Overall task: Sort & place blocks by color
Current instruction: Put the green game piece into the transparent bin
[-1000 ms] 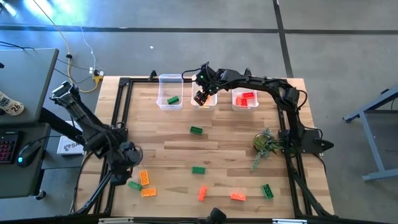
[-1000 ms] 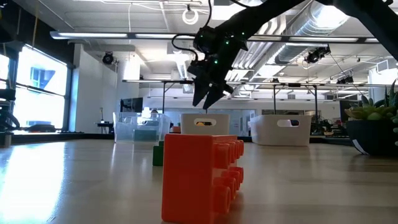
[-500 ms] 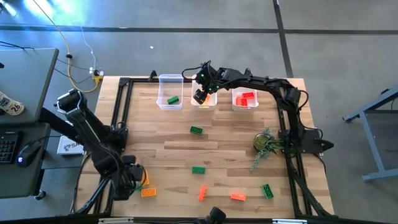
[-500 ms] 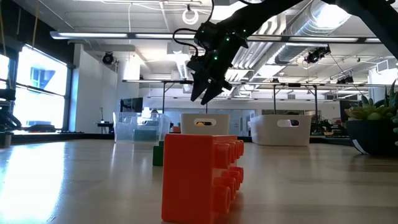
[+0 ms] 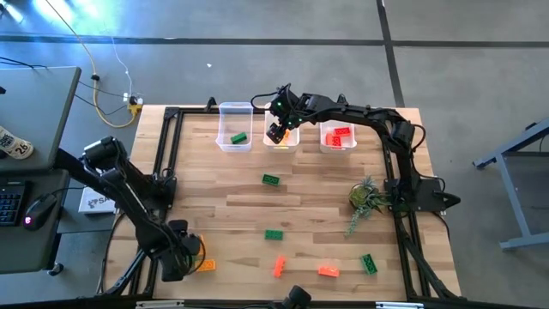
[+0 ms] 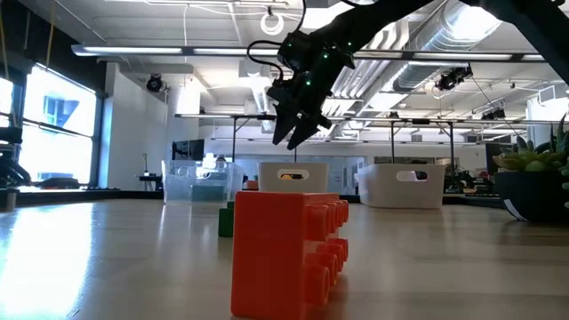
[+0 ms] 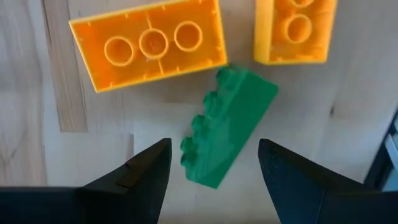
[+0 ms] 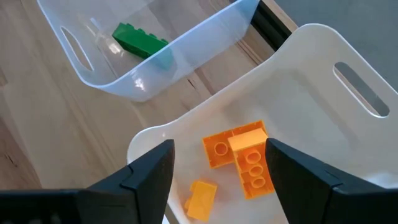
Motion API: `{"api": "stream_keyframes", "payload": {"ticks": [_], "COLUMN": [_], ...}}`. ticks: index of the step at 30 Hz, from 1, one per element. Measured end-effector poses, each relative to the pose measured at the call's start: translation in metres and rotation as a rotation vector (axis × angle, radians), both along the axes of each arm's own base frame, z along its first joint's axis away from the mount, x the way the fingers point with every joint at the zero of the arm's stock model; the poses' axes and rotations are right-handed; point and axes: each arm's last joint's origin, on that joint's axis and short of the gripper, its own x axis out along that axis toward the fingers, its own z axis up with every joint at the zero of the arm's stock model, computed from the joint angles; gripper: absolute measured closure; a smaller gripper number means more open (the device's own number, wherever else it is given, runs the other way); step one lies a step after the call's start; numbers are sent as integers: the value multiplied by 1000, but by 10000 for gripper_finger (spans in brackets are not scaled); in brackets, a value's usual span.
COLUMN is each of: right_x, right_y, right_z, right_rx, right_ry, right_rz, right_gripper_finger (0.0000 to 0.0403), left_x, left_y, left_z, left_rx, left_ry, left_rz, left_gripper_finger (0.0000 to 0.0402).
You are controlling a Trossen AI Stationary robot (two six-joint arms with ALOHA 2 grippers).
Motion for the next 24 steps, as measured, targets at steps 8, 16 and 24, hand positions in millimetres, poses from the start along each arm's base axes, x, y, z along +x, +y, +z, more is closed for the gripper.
{"api": "stream_keyframes", "payload": {"ticks": [8, 16, 24], "right_x": [0, 0, 0], "right_y": [0, 0, 2], "right_z": [0, 0, 1], "right_rx": [1, 11, 49], "right_ry": [0, -5, -24], "right_rz": [1, 9, 62], "right_gripper_finger": [165, 165, 165], "left_x": [3, 6, 4], "left_y": [-3, -6, -4], "left_z": [-18, -26, -12], "left_rx": [65, 76, -6], "left_ry": [38, 53, 63], "left_rz": [1, 7, 67], "left_gripper_finger": [186, 270, 336]}}
